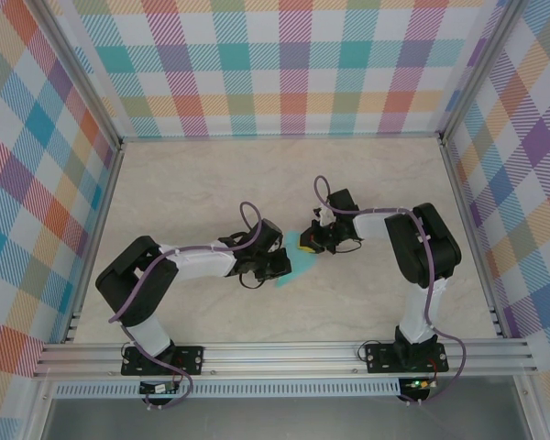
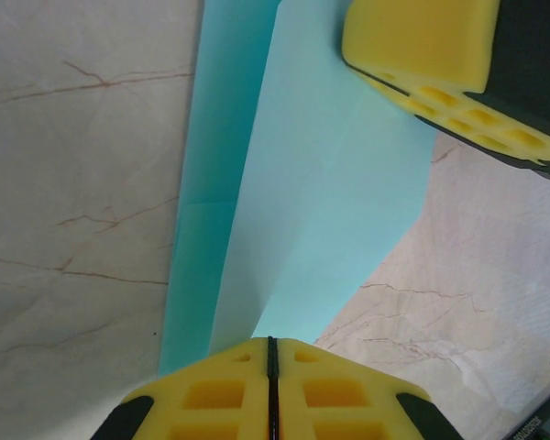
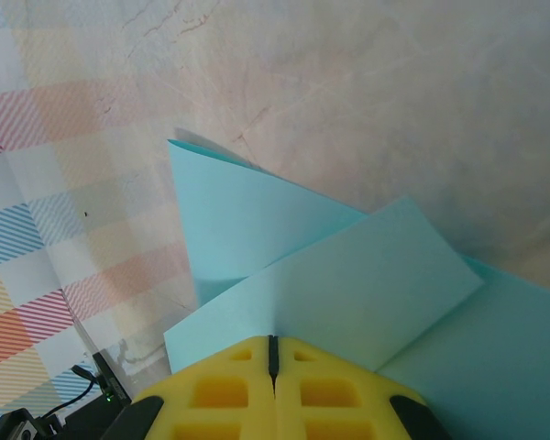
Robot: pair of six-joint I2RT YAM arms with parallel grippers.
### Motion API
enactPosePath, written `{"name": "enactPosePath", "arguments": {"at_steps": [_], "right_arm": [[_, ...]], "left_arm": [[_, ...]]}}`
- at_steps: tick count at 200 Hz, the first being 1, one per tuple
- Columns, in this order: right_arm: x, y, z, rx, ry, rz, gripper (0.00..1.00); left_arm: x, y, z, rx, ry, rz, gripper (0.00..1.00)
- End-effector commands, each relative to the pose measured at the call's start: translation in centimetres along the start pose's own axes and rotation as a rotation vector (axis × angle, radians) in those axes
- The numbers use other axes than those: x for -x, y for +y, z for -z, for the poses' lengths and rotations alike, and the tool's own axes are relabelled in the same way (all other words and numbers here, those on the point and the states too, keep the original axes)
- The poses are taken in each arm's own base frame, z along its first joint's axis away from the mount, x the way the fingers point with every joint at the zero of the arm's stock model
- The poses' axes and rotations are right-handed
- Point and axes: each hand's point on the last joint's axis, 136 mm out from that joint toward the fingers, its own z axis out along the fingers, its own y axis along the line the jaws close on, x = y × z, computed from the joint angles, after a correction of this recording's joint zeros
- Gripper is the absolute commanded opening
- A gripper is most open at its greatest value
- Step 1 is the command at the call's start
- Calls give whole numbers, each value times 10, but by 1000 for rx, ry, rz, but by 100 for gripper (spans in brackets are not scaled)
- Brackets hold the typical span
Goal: Fold a paper plane with a square sheet of paper (pick it up from the middle)
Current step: Fourth fold the wing at the center of the table.
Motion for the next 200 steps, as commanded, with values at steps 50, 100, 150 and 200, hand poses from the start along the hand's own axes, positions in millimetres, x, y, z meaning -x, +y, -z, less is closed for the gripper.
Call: {"name": "enactPosePath", "arguments": {"at_steps": [50,100,150,200], "right_arm": [[-17,-59,-17,-193,37,-114,0],[-18,-61,-17,-199,40,-118,0],[-20,-64,-19,-206,49,-125,0],[-21,-67,-20,-217,54,-134,0]], "left_arm": [[-10,16,-9,58,27,30,8],[-13,24,-11,83,30,41,7],[-17,34,-13,112,34,49,7],[-22,41,-17,123,50,62,5]]}}
